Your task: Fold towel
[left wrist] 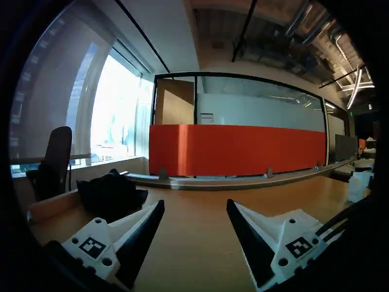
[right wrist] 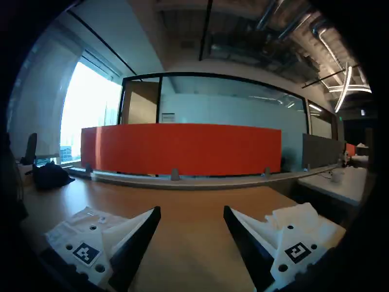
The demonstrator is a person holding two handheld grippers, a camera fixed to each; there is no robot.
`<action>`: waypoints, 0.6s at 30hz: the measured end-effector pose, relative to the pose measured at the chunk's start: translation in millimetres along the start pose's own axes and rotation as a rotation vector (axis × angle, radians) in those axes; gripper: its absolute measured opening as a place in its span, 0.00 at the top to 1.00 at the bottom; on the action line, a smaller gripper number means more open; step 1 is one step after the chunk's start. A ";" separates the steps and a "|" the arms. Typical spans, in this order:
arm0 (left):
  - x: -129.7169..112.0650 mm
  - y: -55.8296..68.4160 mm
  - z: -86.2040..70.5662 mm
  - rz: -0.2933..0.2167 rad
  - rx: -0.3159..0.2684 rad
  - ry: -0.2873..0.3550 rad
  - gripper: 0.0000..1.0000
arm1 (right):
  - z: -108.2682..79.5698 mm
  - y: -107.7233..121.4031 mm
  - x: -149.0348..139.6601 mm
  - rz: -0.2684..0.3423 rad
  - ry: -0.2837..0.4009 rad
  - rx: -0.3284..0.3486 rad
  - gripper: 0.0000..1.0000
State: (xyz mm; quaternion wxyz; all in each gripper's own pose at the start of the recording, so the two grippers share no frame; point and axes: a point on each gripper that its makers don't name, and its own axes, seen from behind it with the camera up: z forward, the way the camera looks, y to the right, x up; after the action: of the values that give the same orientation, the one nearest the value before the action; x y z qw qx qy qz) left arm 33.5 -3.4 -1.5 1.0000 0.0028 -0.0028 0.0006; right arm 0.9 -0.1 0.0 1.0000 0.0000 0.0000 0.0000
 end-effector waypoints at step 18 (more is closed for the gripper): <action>101.6 12.4 -12.9 0.001 -0.020 -0.049 0.06 | -7.1 -3.5 112.0 -0.023 -0.001 0.009 0.00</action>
State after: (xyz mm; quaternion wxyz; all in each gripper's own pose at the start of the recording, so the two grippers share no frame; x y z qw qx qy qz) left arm 135.2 9.1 -13.8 0.9996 -0.0072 -0.0274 0.0009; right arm 112.9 -3.5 -7.1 0.9999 0.0047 -0.0003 -0.0114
